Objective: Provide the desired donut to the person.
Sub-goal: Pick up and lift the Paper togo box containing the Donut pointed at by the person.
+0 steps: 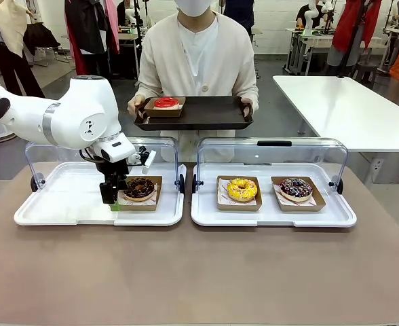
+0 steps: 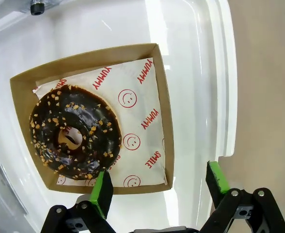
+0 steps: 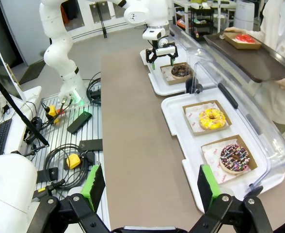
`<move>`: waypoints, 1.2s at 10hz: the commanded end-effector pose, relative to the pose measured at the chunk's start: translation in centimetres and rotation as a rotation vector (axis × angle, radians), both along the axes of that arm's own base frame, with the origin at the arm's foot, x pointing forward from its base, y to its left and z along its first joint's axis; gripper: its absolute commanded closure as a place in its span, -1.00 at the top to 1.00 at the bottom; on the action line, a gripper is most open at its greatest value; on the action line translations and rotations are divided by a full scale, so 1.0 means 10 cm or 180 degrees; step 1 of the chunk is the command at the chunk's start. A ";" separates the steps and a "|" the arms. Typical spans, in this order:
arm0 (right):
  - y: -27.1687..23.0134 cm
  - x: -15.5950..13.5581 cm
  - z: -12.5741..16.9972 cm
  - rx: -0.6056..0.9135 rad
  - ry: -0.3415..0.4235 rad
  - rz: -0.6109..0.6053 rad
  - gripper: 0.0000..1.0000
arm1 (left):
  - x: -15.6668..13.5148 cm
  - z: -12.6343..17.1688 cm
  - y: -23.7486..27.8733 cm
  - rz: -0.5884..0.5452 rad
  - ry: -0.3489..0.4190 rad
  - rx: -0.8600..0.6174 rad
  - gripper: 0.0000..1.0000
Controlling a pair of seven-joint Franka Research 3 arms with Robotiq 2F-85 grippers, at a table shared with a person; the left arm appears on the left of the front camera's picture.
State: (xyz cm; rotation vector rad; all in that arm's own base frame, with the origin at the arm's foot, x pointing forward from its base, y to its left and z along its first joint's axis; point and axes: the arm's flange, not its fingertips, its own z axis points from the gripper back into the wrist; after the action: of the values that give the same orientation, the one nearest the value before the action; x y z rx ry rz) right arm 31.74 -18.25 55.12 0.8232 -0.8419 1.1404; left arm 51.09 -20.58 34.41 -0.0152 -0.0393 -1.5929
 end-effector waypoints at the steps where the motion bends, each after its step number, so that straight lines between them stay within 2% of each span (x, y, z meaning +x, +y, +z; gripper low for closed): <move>1: 0.01 0.00 0.00 0.0036 -0.0017 0.0014 1.00 | -0.10 -0.05 0.01 0.0119 -0.0148 0.0104 1.00; 4: 0.01 0.00 0.00 0.0036 -0.0017 0.0014 1.00 | -0.24 -0.07 0.04 0.0130 -0.0179 0.0087 1.00; 12: 0.01 0.00 0.00 0.0036 -0.0017 0.0014 1.00 | -0.11 -0.15 0.04 0.0176 -0.0103 0.0066 1.00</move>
State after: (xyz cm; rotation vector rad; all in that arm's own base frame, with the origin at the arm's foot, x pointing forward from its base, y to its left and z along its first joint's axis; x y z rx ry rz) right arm 31.74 -18.25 55.12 0.8232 -0.8418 1.1404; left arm 49.67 -20.00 33.30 0.0161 -0.0418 -1.5560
